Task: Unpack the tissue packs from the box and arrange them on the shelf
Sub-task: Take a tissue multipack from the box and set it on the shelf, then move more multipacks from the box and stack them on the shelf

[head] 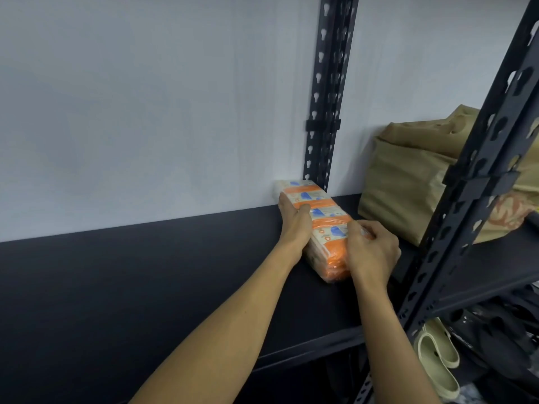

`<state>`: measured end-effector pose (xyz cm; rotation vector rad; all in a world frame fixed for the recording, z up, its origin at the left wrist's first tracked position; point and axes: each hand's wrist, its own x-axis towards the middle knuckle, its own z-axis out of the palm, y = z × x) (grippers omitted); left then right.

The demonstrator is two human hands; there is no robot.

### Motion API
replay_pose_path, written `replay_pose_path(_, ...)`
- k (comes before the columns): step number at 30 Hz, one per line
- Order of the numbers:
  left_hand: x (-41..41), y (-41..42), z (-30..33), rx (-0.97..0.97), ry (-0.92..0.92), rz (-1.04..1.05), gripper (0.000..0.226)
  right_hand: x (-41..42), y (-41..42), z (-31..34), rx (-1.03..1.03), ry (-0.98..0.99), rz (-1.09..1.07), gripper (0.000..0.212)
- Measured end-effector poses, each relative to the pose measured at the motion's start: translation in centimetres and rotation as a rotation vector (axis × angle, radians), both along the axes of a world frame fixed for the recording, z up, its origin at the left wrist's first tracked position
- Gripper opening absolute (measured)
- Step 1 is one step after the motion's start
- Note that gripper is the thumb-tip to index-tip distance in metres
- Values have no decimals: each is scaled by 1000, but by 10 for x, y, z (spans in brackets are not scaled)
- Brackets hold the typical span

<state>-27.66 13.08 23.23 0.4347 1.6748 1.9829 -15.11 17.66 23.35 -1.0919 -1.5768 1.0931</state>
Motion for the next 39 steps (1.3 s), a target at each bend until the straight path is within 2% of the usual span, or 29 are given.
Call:
replay_pose_path(5, 9, -25, 5, -77, 180, 36, 62, 6, -8, 0, 73, 50, -4, 39)
replay_pose_path(7, 23, -44, 11, -154, 259, 69, 62, 9, -20, 2, 313, 14, -52, 45)
replay_pose_path(9, 38, -65, 16, -229, 315, 101, 64, 10, -34, 2, 589, -78, -90, 43)
replay_pose_path(11, 51, -88, 15, -281, 338, 104, 66, 13, -46, -2, 777, -154, -92, 40)
replay_pose_path(16, 87, -168, 0, -484, 575, 81, 58, 27, -85, -17, 992, -262, 58, 35)
replay_pose_path(20, 108, -244, -17, -909, 916, 58, 58, 44, -123, -39, 1079, -424, 351, 37)
replay_pose_path(22, 118, -277, -24, -1050, 1017, 59, 63, 53, -144, -52, 1093, -477, 437, 38)
replay_pose_path(24, 128, -305, -33, -1088, 1080, 80, 65, 61, -167, -62, 1052, -510, 466, 46)
replay_pose_path(27, 143, -341, -51, -1105, 1214, 145, 62, 74, -197, -71, 938, -515, 462, 53)
replay_pose_path(30, 161, -369, -67, -1059, 1294, 152, 63, 88, -221, -81, 937, -458, 462, 48)
replay_pose_path(32, 175, -384, -76, -993, 1253, 143, 68, 97, -236, -88, 926, -382, 456, 46)
replay_pose_path(36, 200, -413, -101, -901, 1114, 121, 65, 114, -264, -103, 887, -235, 447, 39)
replay_pose_path(39, 209, -437, -132, -910, 960, 95, 63, 125, -289, -130, 838, -266, 536, 35)
